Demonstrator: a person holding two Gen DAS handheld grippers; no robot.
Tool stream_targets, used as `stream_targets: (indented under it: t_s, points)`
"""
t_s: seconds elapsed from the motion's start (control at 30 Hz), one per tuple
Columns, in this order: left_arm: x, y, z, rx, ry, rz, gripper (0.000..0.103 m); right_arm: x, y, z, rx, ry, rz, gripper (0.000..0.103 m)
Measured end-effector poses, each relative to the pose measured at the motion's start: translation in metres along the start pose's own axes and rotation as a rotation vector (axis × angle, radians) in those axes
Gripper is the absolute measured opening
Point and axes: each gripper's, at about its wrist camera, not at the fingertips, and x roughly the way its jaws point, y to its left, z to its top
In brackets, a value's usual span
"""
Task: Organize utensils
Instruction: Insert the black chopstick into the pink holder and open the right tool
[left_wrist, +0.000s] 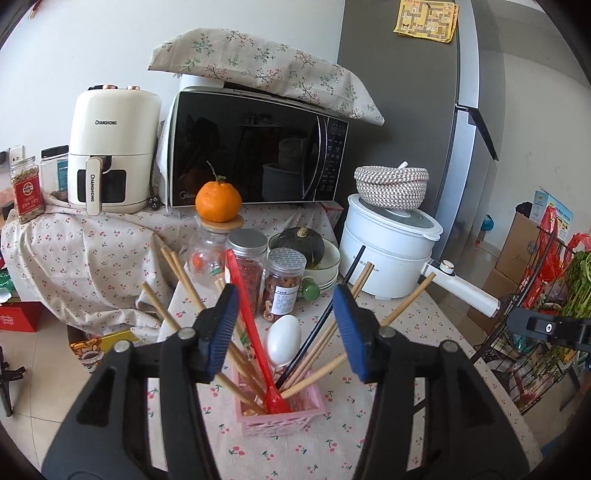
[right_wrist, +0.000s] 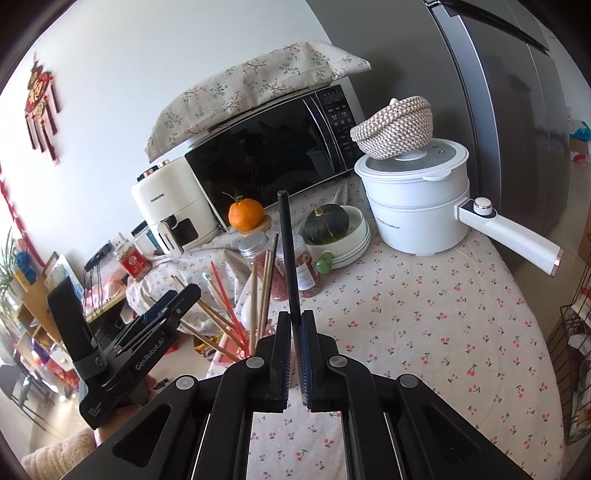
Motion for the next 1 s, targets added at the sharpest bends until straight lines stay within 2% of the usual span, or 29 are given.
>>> stream_targets:
  t_s: [0.07,0.17,0.23,0.37,0.53,0.7,0.9,1.0]
  points:
    - [-0.012,0.008,0.001,-0.023,0.069,0.025,0.070,-0.008,0.009,0.002,-0.009,-0.019,0.021,0.005]
    - [-0.022,0.021,-0.005,-0.050,0.225,0.087,0.083,-0.016,0.023,0.008,-0.016,-0.049,0.053,0.005]
    - [-0.027,0.031,-0.015,-0.065,0.304,0.086,0.085,-0.019,0.032,0.013,-0.019,-0.071,0.070,0.005]
    - [-0.033,0.050,-0.036,-0.112,0.371,0.102,0.089,-0.014,0.047,0.020,-0.015,-0.106,0.091,0.005]
    - [-0.033,0.062,-0.045,-0.119,0.408,0.108,0.089,0.004,0.066,0.028,-0.002,-0.140,0.098,0.005]
    - [-0.031,0.067,-0.048,-0.140,0.449,0.076,0.090,0.029,0.084,0.029,-0.017,-0.173,0.084,0.005]
    - [-0.030,0.069,-0.049,-0.143,0.459,0.063,0.090,0.069,0.091,0.020,-0.019,-0.163,0.058,0.005]
    - [-0.028,0.070,-0.050,-0.132,0.460,0.083,0.091,0.086,0.090,0.013,-0.021,-0.150,0.039,0.005]
